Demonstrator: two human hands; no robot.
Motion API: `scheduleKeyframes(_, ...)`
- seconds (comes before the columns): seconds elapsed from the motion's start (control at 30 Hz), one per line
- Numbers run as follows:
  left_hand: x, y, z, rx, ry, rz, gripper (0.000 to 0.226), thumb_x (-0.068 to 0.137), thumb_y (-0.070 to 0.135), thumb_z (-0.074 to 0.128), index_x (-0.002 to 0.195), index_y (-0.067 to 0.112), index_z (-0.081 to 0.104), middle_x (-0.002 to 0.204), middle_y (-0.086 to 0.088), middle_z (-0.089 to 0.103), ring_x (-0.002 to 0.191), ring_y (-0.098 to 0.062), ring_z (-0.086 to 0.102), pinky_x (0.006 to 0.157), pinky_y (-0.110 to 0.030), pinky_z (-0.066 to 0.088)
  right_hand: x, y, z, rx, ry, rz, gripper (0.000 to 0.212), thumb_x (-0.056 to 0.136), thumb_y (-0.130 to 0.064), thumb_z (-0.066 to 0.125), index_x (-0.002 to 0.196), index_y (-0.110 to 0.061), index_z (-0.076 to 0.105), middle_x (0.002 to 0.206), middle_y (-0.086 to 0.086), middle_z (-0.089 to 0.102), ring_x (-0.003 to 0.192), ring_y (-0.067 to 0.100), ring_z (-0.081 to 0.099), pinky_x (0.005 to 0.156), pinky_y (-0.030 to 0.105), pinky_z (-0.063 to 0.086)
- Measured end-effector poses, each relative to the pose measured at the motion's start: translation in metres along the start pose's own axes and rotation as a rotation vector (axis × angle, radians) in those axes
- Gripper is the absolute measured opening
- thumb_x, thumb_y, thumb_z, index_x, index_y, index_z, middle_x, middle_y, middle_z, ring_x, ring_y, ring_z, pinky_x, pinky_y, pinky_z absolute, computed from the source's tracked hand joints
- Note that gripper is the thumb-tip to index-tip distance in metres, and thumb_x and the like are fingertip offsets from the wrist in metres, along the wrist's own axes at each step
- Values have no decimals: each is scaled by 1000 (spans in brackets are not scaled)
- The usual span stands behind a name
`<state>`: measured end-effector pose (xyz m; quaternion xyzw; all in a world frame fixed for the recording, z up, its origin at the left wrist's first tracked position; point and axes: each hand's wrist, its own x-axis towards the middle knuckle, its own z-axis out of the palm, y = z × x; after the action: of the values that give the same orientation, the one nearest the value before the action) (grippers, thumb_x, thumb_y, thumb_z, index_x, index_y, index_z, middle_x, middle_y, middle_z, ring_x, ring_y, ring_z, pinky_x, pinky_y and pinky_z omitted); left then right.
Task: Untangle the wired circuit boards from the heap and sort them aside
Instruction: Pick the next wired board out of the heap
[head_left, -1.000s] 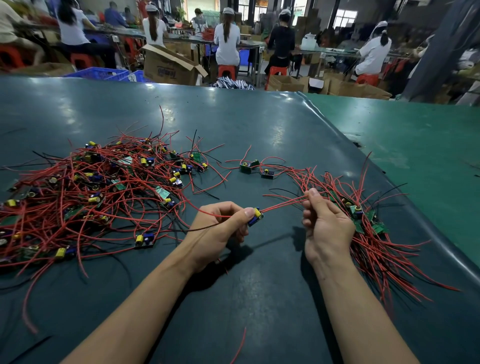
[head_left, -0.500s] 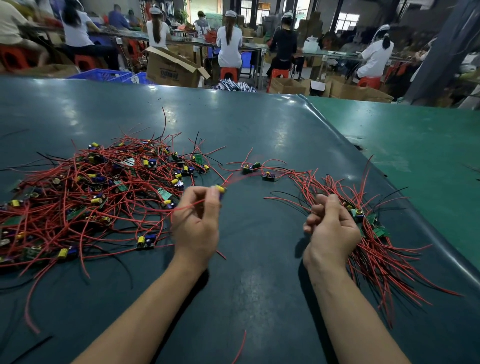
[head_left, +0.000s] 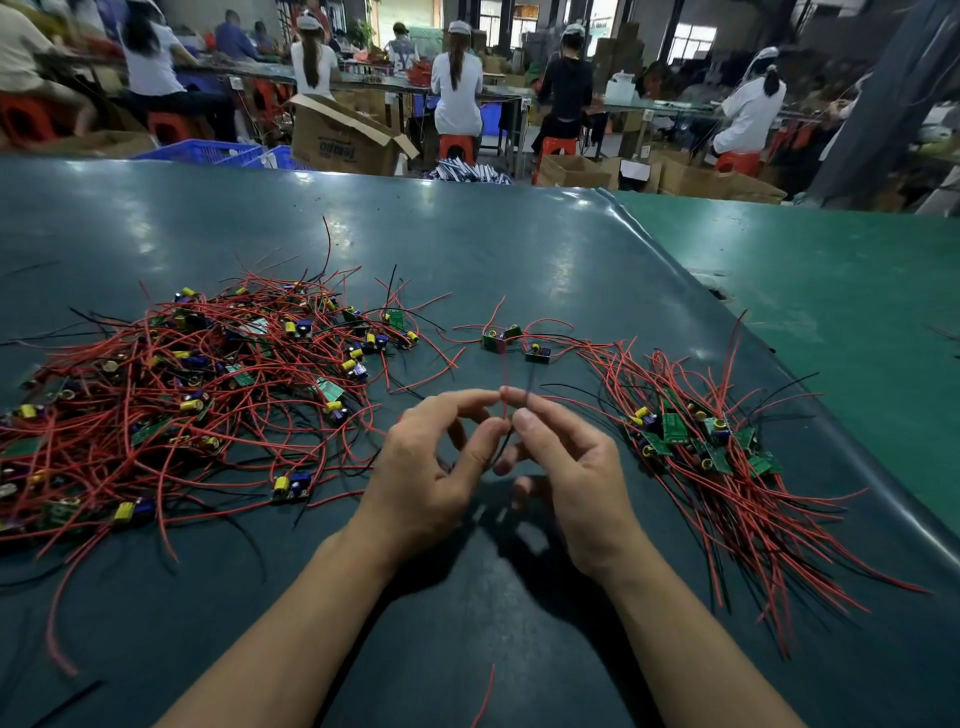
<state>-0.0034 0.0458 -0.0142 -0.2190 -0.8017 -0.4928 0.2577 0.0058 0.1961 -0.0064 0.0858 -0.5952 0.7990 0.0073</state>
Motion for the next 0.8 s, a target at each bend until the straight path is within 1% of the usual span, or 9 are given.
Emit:
scheduleKeyframes(0.07,-1,-1,0,5,-79,-1,28,91,27,61,118,22,63,97,10,67,88,-11,64,79,-38,53,2,-3,-3,3,57,-4,16,87,-13,67,102,-14,73,79,3,72,60,12,61,42,21,47)
scheduleKeyframes(0.17,-1,-1,0,38,-160,-67,23,91,15,60,114,15,66,97,6,69,93,-11,65,85,-37,52,4,-3,-4,-12,154,-4,15,90,1,62,93,-8,73,77,6,71,60,12,61,45,20,48)
scheduleKeyframes(0.3,0,-5,-14,102,-279,-87,32,79,12,52,108,17,66,102,5,64,103,-9,59,94,-27,46,7,-5,-9,32,192,64,15,92,0,59,97,-8,71,83,7,71,63,13,64,50,21,51)
scheduleKeyframes(0.37,-2,-7,-18,138,-367,-85,32,77,12,58,107,19,64,104,3,60,100,-4,58,93,-20,45,8,-5,-9,73,160,121,16,91,0,59,99,-8,71,87,7,71,64,12,64,52,22,51)
scheduleKeyframes(0.4,-2,-8,-18,158,-388,-72,30,77,10,63,105,19,65,101,3,60,96,-3,58,90,-20,47,8,-4,-9,72,142,145,17,90,1,61,101,-8,70,88,7,70,64,12,63,53,22,51)
scheduleKeyframes(0.53,0,-10,-14,165,-338,0,18,81,5,70,98,12,68,92,3,65,86,-12,63,80,-33,52,5,0,-7,-64,49,173,17,87,2,66,100,-8,70,83,4,70,62,7,62,52,19,50)
scheduleKeyframes(0.63,0,-11,-15,118,-263,-22,17,85,9,72,102,13,70,92,7,71,87,-5,67,81,-30,54,5,-1,-6,-115,53,138,12,89,2,64,91,-6,72,72,4,68,57,7,59,52,18,51)
scheduleKeyframes(0.73,-1,-9,-13,102,-228,18,20,85,22,75,103,14,70,93,10,69,87,-1,65,80,-21,52,8,-6,-7,157,182,162,9,90,2,61,89,-2,69,70,8,67,54,10,60,53,18,53)
scheduleKeyframes(0.8,0,-8,-11,110,-246,41,24,82,21,78,104,14,71,94,11,68,84,-2,64,78,-19,52,10,-10,-11,318,223,200,7,90,-2,61,92,0,68,71,9,68,56,12,63,54,19,54)
